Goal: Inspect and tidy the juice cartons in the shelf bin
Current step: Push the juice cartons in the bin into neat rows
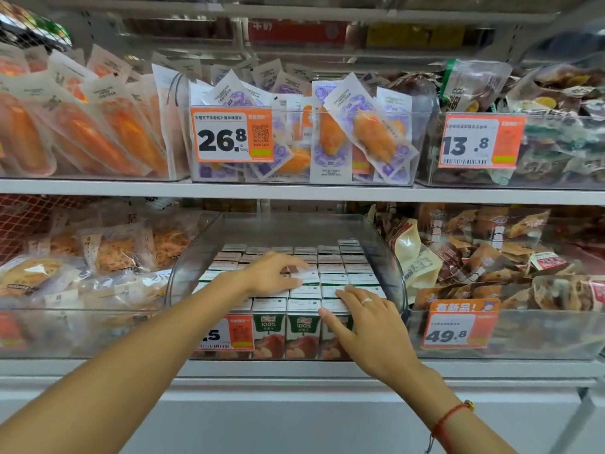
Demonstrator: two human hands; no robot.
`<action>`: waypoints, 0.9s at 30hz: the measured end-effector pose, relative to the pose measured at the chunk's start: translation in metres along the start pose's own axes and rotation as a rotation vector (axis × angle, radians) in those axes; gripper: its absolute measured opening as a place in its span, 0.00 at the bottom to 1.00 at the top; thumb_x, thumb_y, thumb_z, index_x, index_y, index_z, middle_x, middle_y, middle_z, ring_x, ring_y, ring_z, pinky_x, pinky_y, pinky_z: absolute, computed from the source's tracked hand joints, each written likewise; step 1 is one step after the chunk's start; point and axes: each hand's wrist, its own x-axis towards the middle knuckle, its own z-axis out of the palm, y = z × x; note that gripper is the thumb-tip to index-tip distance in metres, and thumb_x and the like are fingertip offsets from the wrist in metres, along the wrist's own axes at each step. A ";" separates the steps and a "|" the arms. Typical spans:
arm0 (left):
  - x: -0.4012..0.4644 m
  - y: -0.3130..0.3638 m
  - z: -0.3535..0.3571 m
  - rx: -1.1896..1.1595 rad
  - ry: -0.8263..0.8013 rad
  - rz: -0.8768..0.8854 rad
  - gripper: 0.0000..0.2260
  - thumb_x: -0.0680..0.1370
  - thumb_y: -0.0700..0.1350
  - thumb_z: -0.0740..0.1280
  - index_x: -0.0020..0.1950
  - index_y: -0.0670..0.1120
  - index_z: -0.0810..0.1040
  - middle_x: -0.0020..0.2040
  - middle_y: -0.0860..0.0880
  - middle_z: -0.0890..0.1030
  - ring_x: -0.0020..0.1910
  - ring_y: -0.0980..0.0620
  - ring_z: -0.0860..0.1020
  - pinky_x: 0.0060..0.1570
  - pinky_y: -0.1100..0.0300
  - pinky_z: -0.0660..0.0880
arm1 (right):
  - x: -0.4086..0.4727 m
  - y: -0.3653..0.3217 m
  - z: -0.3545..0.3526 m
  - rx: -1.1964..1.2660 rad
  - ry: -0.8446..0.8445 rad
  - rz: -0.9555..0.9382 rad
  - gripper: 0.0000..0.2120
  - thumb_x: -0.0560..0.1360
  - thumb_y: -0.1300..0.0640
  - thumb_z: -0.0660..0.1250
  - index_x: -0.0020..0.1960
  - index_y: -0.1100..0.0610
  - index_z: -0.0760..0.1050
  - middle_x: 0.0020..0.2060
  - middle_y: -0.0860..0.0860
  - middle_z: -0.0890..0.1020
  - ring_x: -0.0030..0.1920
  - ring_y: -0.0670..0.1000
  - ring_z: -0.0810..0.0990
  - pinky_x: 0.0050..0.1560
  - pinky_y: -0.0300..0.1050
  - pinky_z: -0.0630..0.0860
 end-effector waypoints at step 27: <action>-0.095 -0.031 0.040 0.250 0.485 -0.056 0.24 0.79 0.65 0.46 0.66 0.59 0.73 0.63 0.63 0.74 0.63 0.62 0.70 0.55 0.66 0.67 | 0.129 -0.006 -0.015 0.046 -0.231 -0.223 0.14 0.79 0.58 0.65 0.64 0.56 0.78 0.64 0.51 0.79 0.64 0.53 0.77 0.60 0.38 0.71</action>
